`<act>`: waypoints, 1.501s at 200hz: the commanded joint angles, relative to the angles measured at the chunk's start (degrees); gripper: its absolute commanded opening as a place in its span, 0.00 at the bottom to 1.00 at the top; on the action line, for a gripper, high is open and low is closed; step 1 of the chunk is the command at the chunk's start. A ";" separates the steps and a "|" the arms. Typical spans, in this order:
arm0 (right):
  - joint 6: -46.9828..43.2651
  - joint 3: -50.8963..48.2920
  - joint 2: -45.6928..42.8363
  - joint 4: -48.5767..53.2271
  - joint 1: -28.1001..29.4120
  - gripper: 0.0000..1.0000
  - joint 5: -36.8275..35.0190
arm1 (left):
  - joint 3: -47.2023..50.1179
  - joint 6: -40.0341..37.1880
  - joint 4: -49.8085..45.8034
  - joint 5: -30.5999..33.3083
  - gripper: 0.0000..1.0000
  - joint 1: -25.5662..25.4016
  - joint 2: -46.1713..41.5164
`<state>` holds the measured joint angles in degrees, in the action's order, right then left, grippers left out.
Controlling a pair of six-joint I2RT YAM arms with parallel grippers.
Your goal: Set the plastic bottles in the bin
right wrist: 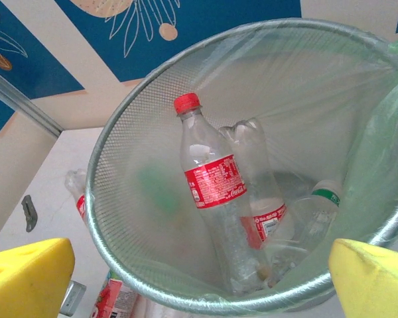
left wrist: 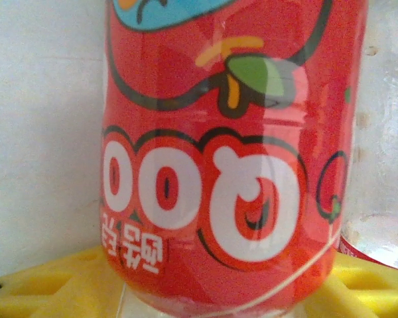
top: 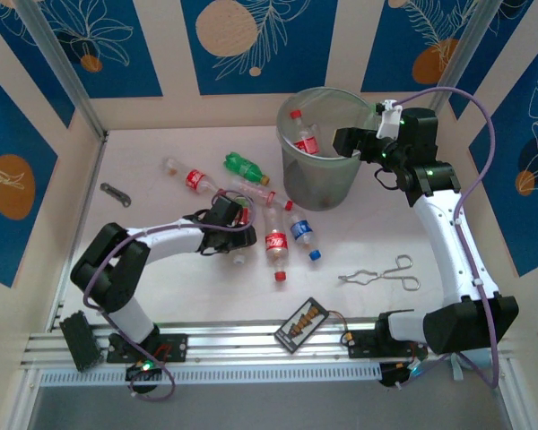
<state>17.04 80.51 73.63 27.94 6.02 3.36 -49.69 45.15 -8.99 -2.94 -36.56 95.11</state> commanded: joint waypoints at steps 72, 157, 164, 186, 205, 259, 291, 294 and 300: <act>-1.21 3.10 -1.18 3.35 1.60 0.98 -0.62 | -2.59 -6.75 -3.79 -0.66 0.53 -0.62 -10.73; 2.30 10.28 6.31 0.36 16.96 0.98 6.27 | 1.89 -14.19 10.84 -5.23 0.13 -0.58 -22.97; 2.92 10.90 7.91 -0.28 18.71 0.98 6.39 | 2.13 -14.38 12.07 -5.86 0.11 -0.57 -23.07; 3.78 13.10 12.61 -1.14 22.79 0.98 8.05 | 3.12 -14.55 16.50 -7.37 0.06 -0.55 -23.68; 4.47 14.83 16.04 -0.99 24.45 0.98 9.55 | 4.95 -14.99 21.37 -8.93 0.04 -0.65 -24.71; 6.43 16.86 20.76 1.06 24.57 0.98 10.73 | 5.80 -17.70 18.71 -8.77 0.04 -0.68 -26.05; 5.68 13.57 17.95 1.17 23.36 0.98 8.17 | 1.57 -15.42 -1.06 1.25 0.29 -0.43 -24.96; 5.72 13.26 17.69 1.06 23.15 0.98 8.09 | 1.73 -14.94 -1.56 1.34 0.34 -0.43 -24.59; 5.89 12.62 17.19 0.88 22.69 0.98 7.99 | 2.28 -13.95 -2.32 1.37 0.45 -0.36 -23.77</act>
<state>22.61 94.61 94.39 28.12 30.24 12.19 -46.13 29.61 0.69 -6.90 -36.67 70.24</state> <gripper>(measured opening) 0.978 0.297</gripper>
